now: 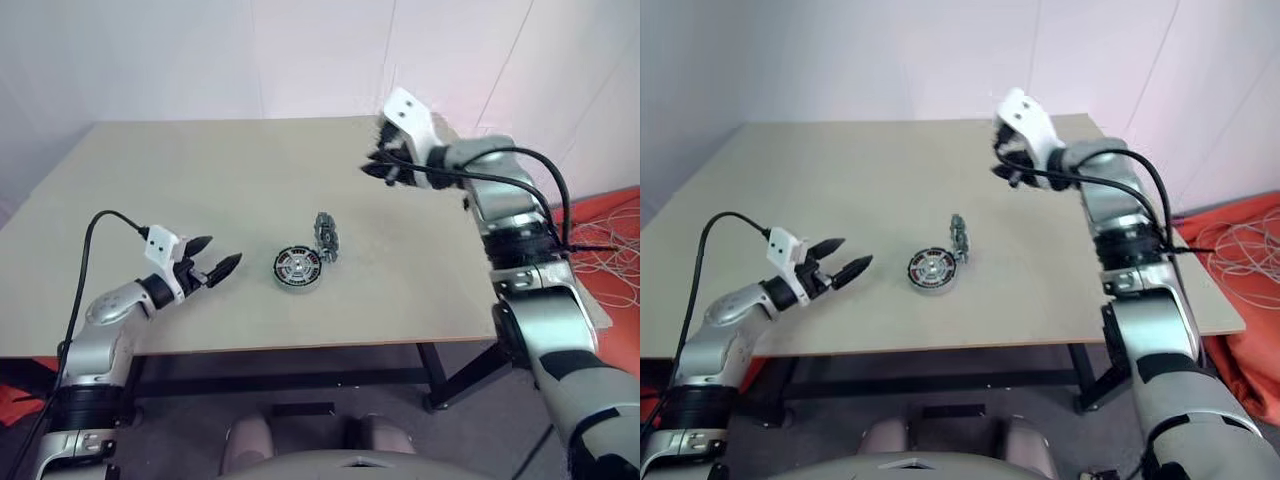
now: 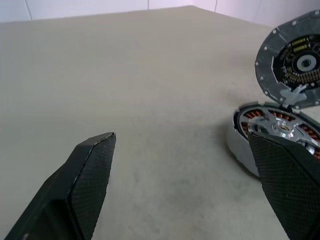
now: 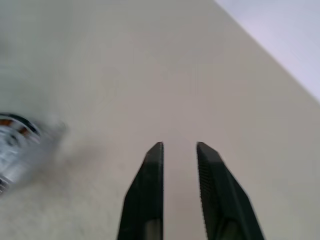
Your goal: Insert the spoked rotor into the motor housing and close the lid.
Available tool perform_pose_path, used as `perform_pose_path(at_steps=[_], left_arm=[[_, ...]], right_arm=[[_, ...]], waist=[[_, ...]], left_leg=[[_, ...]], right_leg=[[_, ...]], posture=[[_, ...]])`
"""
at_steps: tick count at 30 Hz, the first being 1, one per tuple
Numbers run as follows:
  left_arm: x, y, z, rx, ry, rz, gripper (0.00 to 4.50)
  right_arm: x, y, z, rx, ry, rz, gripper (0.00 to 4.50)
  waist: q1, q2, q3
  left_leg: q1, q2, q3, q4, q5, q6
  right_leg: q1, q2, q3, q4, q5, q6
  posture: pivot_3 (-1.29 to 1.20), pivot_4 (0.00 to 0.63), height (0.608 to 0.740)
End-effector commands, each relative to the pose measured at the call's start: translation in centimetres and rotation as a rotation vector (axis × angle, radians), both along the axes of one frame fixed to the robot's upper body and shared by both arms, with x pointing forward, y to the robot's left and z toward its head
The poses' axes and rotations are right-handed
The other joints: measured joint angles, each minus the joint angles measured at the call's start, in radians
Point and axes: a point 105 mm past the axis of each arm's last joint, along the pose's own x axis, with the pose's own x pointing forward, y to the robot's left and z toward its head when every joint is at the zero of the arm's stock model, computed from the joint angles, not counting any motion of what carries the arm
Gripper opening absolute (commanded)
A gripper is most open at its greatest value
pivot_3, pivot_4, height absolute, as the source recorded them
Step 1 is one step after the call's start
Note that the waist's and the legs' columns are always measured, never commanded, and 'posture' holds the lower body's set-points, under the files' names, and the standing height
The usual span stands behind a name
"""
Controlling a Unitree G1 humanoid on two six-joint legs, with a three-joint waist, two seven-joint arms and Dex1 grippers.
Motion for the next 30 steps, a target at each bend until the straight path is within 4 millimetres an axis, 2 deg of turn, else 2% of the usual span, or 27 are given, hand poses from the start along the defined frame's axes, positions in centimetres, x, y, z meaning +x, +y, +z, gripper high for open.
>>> perform_pose_path(at_steps=[1, 5, 9, 11, 13, 17, 22, 30], left_arm=[[-0.8, 0.7, 1.6, 0.035, -0.055, -0.042, 4.5], [-1.7, 1.6, 0.5, 0.116, -0.012, -0.063, 4.5], [-1.9, 1.7, 0.3, 0.137, -0.004, -0.073, 4.5], [-1.8, 1.6, 0.4, 0.133, -0.006, -0.074, 4.5], [-1.7, 1.3, 0.3, 0.136, -0.007, -0.081, 4.5], [-1.5, 0.7, 0.5, 0.128, -0.015, -0.09, 4.5], [-1.4, 0.3, 0.5, 0.122, -0.021, -0.093, 4.5], [-1.3, 0.1, 0.6, 0.116, -0.03, -0.092, 4.5]], right_arm=[[-0.2, -1.9, -0.7, 0.03, -0.012, -0.062, 0.03], [-1.4, -2.2, -4.2, 0.093, 0.07, -0.079, 0.03], [-3.0, 0.1, -6.0, 0.148, 0.132, -0.012, 0.03], [-3.7, 1.8, -6.4, 0.162, 0.156, 0.039, 0.03], [-4.7, 4.5, -6.9, 0.176, 0.178, 0.111, 0.03], [-5.4, 7.4, -6.8, 0.191, 0.18, 0.179, 0.03], [-5.4, 9.1, -6.7, 0.195, 0.169, 0.214, 0.03], [-6.4, 11.1, -7.8, 0.201, 0.204, 0.277, 0.03]], waist=[[-0.001, 0.0, 0.0], [0.001, 0.001, 0.0], [0.003, 0.002, 0.001], [0.002, 0.002, 0.001], [0.001, 0.002, 0.001], [0.0, 0.002, 0.001], [0.0, 0.002, 0.001], [0.0, 0.002, 0.001]], left_leg=[[-0.001, 0.0, 0.0, 0.0, 0.0, 0.0], [-0.005, 0.001, 0.004, -0.002, -0.001, 0.0], [-0.003, 0.001, 0.006, -0.001, 0.0, 0.0], [-0.001, 0.001, 0.006, 0.0, 0.0, 0.0], [0.002, 0.001, 0.005, 0.0, 0.0, 0.0], [0.005, 0.001, 0.001, 0.0, 0.0, -0.001], [0.005, 0.001, -0.002, 0.001, 0.0, 0.0], [0.004, 0.001, -0.001, -0.004, 0.0, 0.0]], right_leg=[[-0.001, 0.0, 0.0, 0.001, 0.0, 0.0], [-0.004, 0.002, -0.001, 0.002, -0.002, -0.003], [-0.004, 0.002, -0.001, 0.002, -0.002, -0.003], [-0.003, 0.002, -0.001, 0.002, -0.002, -0.003], [-0.001, 0.002, -0.001, 0.002, -0.002, -0.003], [0.002, 0.002, -0.002, -0.001, -0.002, -0.002], [0.008, 0.001, -0.004, -0.01, -0.002, -0.002], [0.005, 0.001, -0.003, -0.007, -0.002, -0.002]], posture=[[0.0, 0.0, 0.74], [0.0, 0.0, 0.74], [0.0, 0.0, 0.74], [0.0, 0.0, 0.74], [0.0, 0.0, 0.74], [0.0, 0.0, 0.74], [0.0, 0.0, 0.74], [0.0, 0.0, 0.74]])
